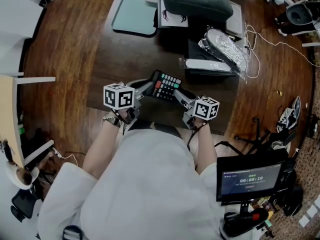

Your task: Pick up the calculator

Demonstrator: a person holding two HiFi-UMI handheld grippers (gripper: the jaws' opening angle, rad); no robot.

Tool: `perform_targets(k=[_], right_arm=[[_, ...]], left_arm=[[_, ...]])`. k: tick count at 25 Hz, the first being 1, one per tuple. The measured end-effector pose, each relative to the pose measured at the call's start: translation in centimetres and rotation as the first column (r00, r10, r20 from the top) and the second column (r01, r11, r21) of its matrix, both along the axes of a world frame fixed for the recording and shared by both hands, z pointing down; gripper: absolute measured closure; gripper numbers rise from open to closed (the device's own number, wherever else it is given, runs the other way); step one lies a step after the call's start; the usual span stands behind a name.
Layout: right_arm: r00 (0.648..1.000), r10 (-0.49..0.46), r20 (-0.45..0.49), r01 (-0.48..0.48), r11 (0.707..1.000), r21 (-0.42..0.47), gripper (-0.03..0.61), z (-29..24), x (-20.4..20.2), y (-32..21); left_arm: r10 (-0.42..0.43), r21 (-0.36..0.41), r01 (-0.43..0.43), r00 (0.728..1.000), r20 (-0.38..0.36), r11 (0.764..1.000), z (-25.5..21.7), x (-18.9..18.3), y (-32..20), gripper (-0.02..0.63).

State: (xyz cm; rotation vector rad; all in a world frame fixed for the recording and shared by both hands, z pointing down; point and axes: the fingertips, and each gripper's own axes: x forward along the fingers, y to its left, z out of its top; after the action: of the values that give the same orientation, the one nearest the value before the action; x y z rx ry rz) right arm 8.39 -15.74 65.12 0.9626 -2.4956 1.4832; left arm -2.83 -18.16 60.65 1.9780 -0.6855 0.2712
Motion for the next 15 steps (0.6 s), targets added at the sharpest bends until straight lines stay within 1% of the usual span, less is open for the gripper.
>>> perform_targets(k=[4, 7, 10, 12, 14, 15], right_arm=[[0.995, -0.025, 0.099, 0.021, 0.999, 0.04, 0.454, -1.8, 0.6, 0.5], [0.99, -0.046, 0.133, 0.037, 0.997, 0.074, 0.454, -2.7, 0.8, 0.8], [0.992, -0.075, 0.103, 0.064, 0.992, 0.107, 0.456, -3.0, 0.9, 1.1], [0.994, -0.08, 0.076, 0.069, 0.988, 0.135, 0.465, -3.5, 1.1, 1.1], [0.996, -0.066, 0.052, 0.056, 0.984, 0.168, 0.471, -4.4, 1.6, 0.9], [0.998, -0.057, 0.034, 0.05, 0.981, 0.186, 0.472, -4.9, 1.9, 0.8]], left_arm=[[0.06, 0.039, -0.058, 0.997, -0.047, 0.998, -1.0, 0.5, 0.2, 0.56], [0.107, 0.066, -0.102, 0.991, -0.082, 0.993, -1.8, 0.9, 0.2, 0.56], [0.14, 0.078, -0.133, 0.986, -0.087, 0.988, -1.9, 1.4, 0.1, 0.56], [0.146, 0.092, -0.138, 0.985, -0.087, 0.986, -2.0, 1.6, 0.0, 0.56], [0.154, 0.13, -0.142, 0.984, -0.09, 0.981, -2.3, 1.8, -0.2, 0.563], [0.161, 0.16, -0.146, 0.983, -0.091, 0.976, -2.7, 2.1, -0.3, 0.565]])
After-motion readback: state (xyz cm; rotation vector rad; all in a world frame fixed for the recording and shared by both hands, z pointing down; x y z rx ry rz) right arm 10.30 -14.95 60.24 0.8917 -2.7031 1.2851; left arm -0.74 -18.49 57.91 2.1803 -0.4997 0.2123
